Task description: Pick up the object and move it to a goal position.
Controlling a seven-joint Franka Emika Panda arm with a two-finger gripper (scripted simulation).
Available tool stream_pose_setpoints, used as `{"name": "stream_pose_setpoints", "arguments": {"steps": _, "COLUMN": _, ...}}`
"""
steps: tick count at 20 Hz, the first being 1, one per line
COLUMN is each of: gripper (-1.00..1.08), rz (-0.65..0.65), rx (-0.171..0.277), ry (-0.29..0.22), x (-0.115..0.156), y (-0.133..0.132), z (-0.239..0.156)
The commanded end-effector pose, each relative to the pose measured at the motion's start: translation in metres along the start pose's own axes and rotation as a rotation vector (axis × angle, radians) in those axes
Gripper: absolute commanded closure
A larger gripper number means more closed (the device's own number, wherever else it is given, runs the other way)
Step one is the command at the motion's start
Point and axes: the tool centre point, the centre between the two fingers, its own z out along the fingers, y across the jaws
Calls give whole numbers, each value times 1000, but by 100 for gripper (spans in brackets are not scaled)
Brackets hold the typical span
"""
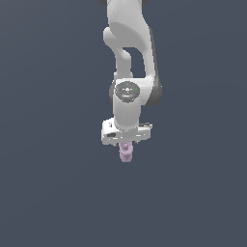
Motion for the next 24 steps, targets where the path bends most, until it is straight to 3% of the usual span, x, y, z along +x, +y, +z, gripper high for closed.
{"name": "stream_pose_setpoints", "arguments": {"steps": 1, "gripper": -92, "rz": -1, "rx": 0, "ry": -1, "x": -1, "y": 0, "z": 13}}
{"name": "stream_pose_setpoints", "arguments": {"steps": 10, "gripper": -92, "rz": -3, "rx": 0, "ry": -1, "x": 0, "y": 0, "z": 38}}
{"name": "stream_pose_setpoints", "arguments": {"steps": 11, "gripper": 108, "rz": -3, "rx": 0, "ry": -1, "x": 0, "y": 0, "z": 38}}
{"name": "stream_pose_setpoints", "arguments": {"steps": 24, "gripper": 108, "rz": -3, "rx": 0, "ry": -1, "x": 0, "y": 0, "z": 35}}
